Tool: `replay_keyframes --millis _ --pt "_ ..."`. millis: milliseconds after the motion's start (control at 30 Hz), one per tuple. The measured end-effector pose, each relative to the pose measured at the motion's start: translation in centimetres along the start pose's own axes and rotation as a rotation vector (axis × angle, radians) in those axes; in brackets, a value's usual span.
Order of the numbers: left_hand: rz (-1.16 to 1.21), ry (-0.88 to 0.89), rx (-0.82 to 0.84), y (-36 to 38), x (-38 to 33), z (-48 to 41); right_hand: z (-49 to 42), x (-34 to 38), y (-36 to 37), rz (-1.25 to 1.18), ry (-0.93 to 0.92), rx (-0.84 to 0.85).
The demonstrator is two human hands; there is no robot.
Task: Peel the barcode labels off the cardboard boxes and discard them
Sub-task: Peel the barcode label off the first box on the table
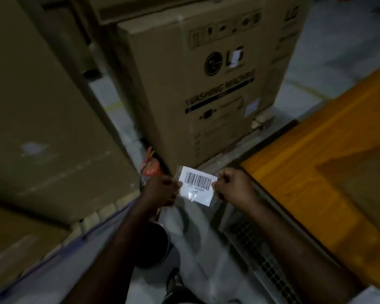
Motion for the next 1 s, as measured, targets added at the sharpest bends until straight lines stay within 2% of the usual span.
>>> replay_keyframes --millis 167,300,400,633,800,933,1000 --pt "-0.340 0.029 -0.249 -7.5 3.6 -0.4 -3.0 1.0 9.0 0.127 0.033 0.083" --pt "-0.408 -0.004 -0.265 -12.3 7.9 -1.3 -5.6 1.0 16.3 0.204 0.051 0.174" --pt "-0.450 -0.090 -0.259 -15.7 11.8 -1.7 -7.2 1.2 21.2 0.279 0.064 0.203" --pt "-0.334 -0.313 -0.344 -22.8 21.1 -2.5 -9.8 -1.2 31.1 0.438 0.151 0.319" --pt "-0.200 -0.438 -0.392 -23.7 27.9 -4.0 -12.2 -4.4 39.2 0.608 -0.022 0.482" --pt "-0.153 -0.534 -0.393 -22.6 33.7 -4.6 -13.0 -10.6 45.7 0.688 -0.110 0.746" --pt "-0.155 -0.587 -0.361 -21.2 36.5 -5.0 -13.3 -13.2 48.0 0.677 -0.194 0.802"
Point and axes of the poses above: each hand's wrist, its own z-axis away from the middle knuckle, its own y-axis out of the palm, x = y × z, the point moved 10 cm from there along -z, towards the middle knuckle, and after that the axes turned 5 degrees about x, right-handed, at the moved point
